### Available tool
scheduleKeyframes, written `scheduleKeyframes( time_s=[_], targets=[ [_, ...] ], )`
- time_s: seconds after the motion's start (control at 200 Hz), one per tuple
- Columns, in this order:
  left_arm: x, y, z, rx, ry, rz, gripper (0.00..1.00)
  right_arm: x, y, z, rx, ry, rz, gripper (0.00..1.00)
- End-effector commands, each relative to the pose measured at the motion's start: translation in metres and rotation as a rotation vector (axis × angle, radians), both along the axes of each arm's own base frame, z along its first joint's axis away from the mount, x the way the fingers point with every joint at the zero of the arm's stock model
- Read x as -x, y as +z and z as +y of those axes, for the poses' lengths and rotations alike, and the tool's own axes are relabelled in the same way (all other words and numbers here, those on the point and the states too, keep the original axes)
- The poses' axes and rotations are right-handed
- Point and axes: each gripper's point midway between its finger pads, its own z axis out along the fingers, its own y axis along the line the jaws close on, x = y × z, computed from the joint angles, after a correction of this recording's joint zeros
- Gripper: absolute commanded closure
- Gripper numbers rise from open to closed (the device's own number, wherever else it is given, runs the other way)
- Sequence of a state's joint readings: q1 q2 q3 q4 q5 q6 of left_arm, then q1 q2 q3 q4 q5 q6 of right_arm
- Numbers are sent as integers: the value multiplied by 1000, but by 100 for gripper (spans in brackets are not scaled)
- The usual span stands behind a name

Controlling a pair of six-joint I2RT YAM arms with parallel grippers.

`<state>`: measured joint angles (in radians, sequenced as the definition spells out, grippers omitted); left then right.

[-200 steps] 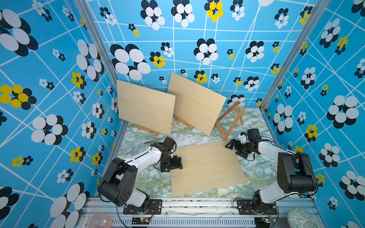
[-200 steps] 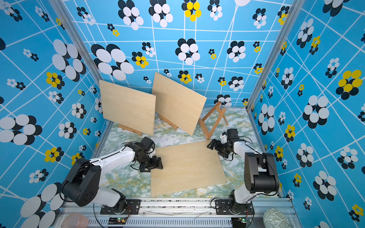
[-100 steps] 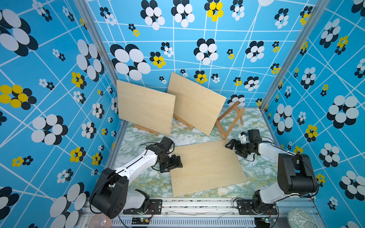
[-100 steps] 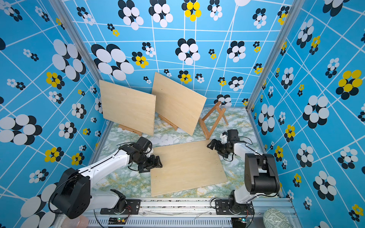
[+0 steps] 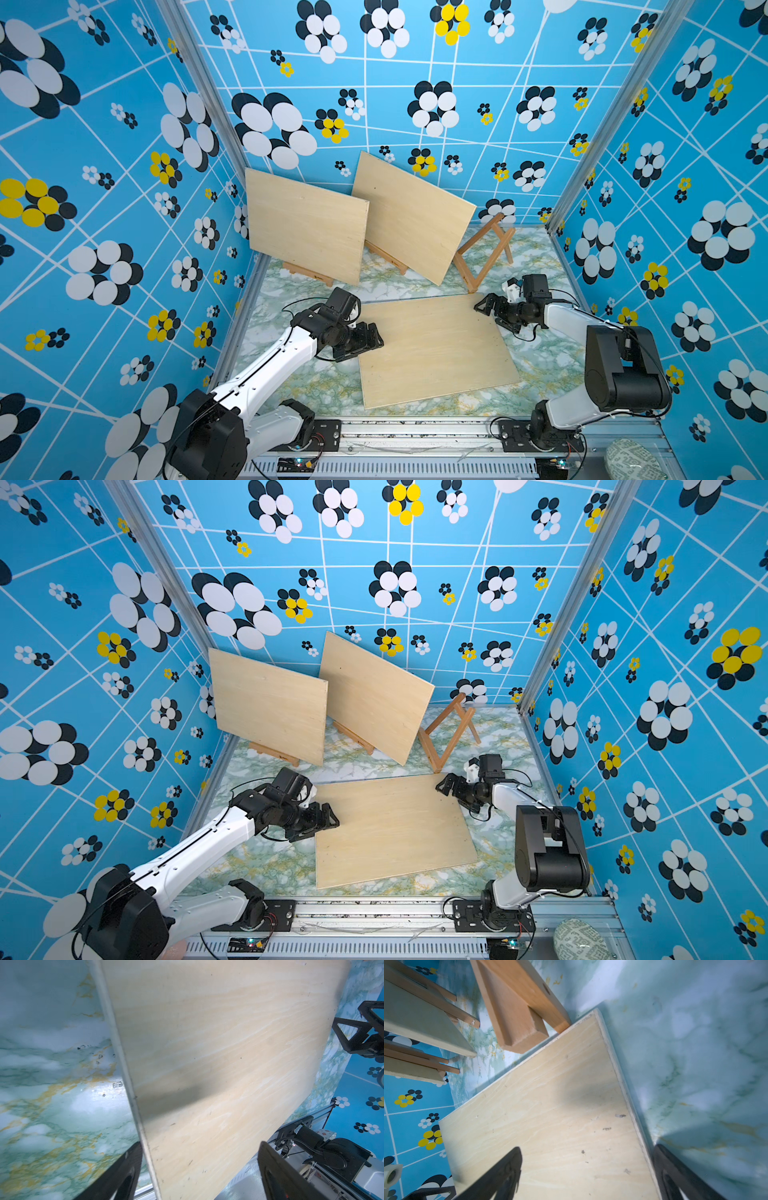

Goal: Assemble the easel
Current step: Pick up the drawing board from the center of the board.

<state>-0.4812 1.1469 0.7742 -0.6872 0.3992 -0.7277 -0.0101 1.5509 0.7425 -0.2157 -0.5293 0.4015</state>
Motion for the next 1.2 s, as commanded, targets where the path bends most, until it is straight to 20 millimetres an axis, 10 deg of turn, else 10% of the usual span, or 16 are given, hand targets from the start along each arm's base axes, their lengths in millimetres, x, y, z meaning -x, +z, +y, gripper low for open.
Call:
scheduleKeyframes(
  time_s=[0.0,1.194],
  targets=[
    [-20,115,-82,448,-236,-328,13,97,-15,58,-319,84,424,1],
    [-5,220,-92,521,-266,-559,12,104,-3,63,-356,75,404,1]
  ],
)
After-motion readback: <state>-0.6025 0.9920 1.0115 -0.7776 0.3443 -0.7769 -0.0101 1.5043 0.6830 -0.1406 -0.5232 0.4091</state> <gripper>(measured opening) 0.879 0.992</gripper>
